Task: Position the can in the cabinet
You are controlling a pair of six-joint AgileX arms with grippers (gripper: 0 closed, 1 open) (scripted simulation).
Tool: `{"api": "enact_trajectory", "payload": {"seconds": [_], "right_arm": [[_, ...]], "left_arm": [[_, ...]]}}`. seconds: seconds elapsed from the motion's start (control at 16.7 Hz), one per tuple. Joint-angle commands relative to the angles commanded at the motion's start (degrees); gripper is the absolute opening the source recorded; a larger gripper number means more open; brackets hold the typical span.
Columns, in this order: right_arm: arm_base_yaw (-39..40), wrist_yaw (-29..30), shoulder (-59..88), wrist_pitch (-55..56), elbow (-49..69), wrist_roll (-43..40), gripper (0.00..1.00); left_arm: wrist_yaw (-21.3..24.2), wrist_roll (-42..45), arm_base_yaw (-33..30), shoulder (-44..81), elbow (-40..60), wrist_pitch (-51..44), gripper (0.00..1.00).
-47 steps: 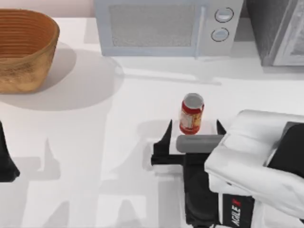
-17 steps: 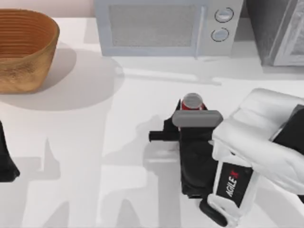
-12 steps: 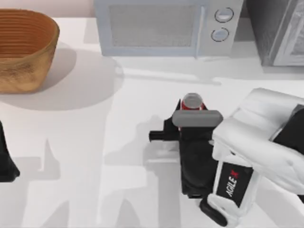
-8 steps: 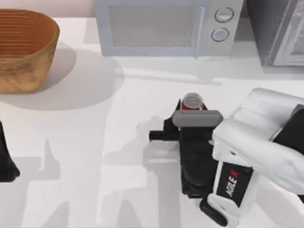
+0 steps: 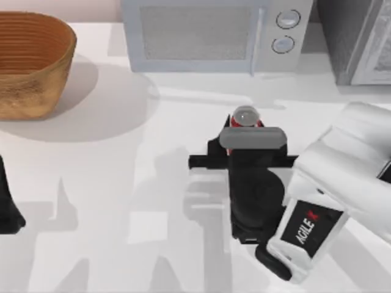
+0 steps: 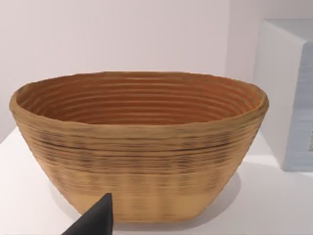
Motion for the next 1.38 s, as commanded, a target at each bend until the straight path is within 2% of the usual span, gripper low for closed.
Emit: {"api": "enact_trajectory", "payload": {"seconds": [0.54, 1.02, 1.2, 1.38], "right_arm": [[0.14, -0.26, -24.51, -23.36, -1.55, 0.13, 0.00], [0.11, -0.31, -27.37, -26.17, -1.43, 0.20, 0.00], [-2.93, -2.86, -30.99, -29.53, -3.90, 0.16, 0.00], [-9.25, -8.22, -40.01, -37.79, -9.48, -0.20, 0.00]], "left_arm": [[0.00, 0.00, 0.00, 0.00, 0.00, 0.00, 1.00], [0.00, 0.00, 0.00, 0.00, 0.00, 0.00, 1.00], [0.00, 0.00, 0.00, 0.00, 0.00, 0.00, 1.00], [0.00, 0.00, 0.00, 0.00, 0.00, 0.00, 1.00]]}}
